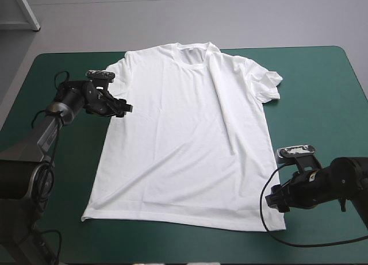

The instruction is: Fold the cloth

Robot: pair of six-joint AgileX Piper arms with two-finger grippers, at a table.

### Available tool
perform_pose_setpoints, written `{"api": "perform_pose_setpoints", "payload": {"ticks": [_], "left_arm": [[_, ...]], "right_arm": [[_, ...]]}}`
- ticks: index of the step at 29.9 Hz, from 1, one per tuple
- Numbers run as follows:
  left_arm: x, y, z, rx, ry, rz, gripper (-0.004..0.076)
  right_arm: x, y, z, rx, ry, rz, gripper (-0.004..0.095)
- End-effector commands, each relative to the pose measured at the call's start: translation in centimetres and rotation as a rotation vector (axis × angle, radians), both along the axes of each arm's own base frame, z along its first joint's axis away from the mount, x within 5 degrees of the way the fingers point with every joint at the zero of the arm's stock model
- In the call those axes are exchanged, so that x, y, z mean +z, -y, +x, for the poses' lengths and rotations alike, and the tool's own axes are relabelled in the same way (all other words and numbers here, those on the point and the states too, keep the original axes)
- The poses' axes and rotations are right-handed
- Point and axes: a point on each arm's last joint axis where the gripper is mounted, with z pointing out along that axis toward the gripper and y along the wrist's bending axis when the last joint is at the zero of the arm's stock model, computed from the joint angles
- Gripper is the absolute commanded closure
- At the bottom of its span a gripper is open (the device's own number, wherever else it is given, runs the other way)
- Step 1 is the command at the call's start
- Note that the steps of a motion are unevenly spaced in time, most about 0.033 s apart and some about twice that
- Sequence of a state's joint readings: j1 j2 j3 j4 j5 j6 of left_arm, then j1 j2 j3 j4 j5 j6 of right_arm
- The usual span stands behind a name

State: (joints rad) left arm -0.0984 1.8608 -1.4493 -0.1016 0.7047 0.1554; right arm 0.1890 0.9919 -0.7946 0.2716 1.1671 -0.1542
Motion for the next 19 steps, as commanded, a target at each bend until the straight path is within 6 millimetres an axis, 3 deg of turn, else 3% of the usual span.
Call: {"api": "perform_pose_setpoints", "payload": {"ticks": [1,6,11,15,19], "left_arm": [[1.7,0.4,1.7,0.023,0.111,-0.039,0.0199],[-1.1,0.7,3.0,0.036,0.046,-0.069,0.0199],[-2.4,1.1,3.3,0.053,0.004,-0.116,0.0249],[-2.4,1.1,3.4,0.054,0.009,-0.124,0.0396],[-2.5,1.0,3.4,0.048,0.013,-0.106,0.0608]], "right_arm": [[0.9,-0.1,0.0,-0.006,0.04,0.025,0.0235],[1.5,-0.1,0.6,-0.022,0.11,0.032,0.0237],[3.6,0.0,2.5,-0.09,0.274,0.039,0.0237],[5.1,0.1,5.1,-0.126,0.36,0.012,0.0237],[5.9,-0.5,9.0,-0.128,0.371,0.005,0.0237]]}}
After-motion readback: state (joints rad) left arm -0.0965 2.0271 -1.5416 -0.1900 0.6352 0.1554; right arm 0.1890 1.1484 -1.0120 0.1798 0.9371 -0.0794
